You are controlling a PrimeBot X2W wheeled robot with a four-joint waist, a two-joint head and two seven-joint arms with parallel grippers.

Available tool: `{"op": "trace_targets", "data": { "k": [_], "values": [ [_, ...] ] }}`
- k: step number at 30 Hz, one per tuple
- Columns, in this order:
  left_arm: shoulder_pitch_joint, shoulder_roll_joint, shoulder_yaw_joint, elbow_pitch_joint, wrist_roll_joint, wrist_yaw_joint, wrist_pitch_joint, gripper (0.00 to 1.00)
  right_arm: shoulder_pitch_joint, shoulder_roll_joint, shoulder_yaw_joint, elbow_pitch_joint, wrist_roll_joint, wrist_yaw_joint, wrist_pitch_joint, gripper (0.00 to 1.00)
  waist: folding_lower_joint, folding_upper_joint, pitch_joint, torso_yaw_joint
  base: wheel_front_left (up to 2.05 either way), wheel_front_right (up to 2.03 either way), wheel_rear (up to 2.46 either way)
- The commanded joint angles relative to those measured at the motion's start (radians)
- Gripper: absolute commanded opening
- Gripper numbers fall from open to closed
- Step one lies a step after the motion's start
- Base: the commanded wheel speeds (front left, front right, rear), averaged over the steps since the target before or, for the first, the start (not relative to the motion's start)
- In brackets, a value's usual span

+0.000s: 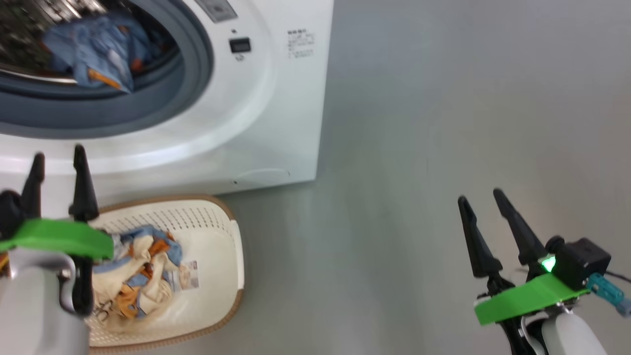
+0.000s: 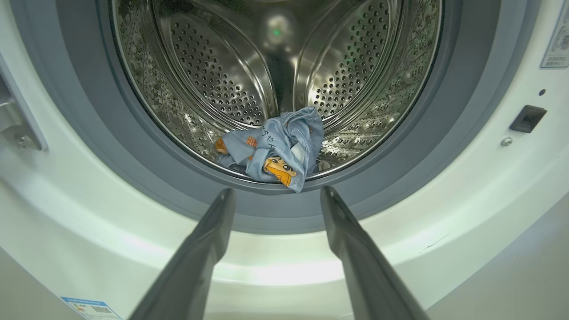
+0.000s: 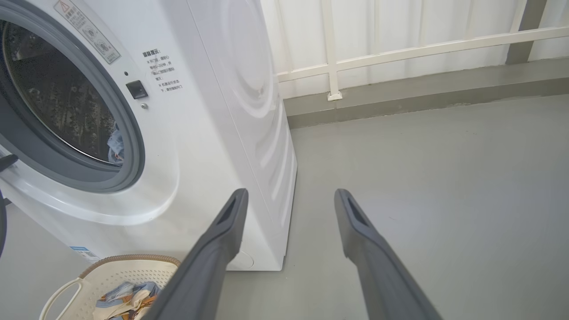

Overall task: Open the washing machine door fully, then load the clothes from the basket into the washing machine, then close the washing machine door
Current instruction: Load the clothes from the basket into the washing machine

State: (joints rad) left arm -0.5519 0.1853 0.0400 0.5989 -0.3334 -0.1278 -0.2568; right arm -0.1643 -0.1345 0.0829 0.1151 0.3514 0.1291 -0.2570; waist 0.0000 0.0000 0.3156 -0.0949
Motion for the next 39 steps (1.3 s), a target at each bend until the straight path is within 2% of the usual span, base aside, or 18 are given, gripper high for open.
{"op": "trace_targets", "data": {
  "k": [1, 12, 21, 39],
  "values": [
    [0.041, 0.033, 0.024, -0.045, 0.016, -0.003, -0.005, 1.00, 0.031, -0.016, 0.016, -0.017, 0.011, 0.002, -0.005, 1.00, 0.0000, 0.0000, -0.068, 0.030, 0.00, 0.00, 0.00],
    [0.252, 0.021, 0.022, -0.156, 0.013, -0.003, -0.005, 1.00, 0.126, -0.036, -0.010, -0.021, 0.023, 0.002, -0.005, 1.00, 0.0000, 0.0000, -0.162, 0.047, 0.00, 0.00, 0.00],
    [0.389, 0.015, 0.040, -0.247, 0.022, -0.003, -0.005, 1.00, 0.170, -0.044, -0.033, -0.031, 0.028, 0.002, -0.005, 1.00, 0.0000, 0.0000, -0.180, 0.050, 0.00, 0.00, 0.00],
    [0.421, 0.003, 0.066, -0.282, 0.028, -0.003, -0.005, 1.00, 0.139, -0.035, -0.037, -0.039, 0.022, 0.002, -0.005, 1.00, 0.0000, 0.0000, -0.137, 0.041, 0.00, 0.00, 0.00]
  ]
}}
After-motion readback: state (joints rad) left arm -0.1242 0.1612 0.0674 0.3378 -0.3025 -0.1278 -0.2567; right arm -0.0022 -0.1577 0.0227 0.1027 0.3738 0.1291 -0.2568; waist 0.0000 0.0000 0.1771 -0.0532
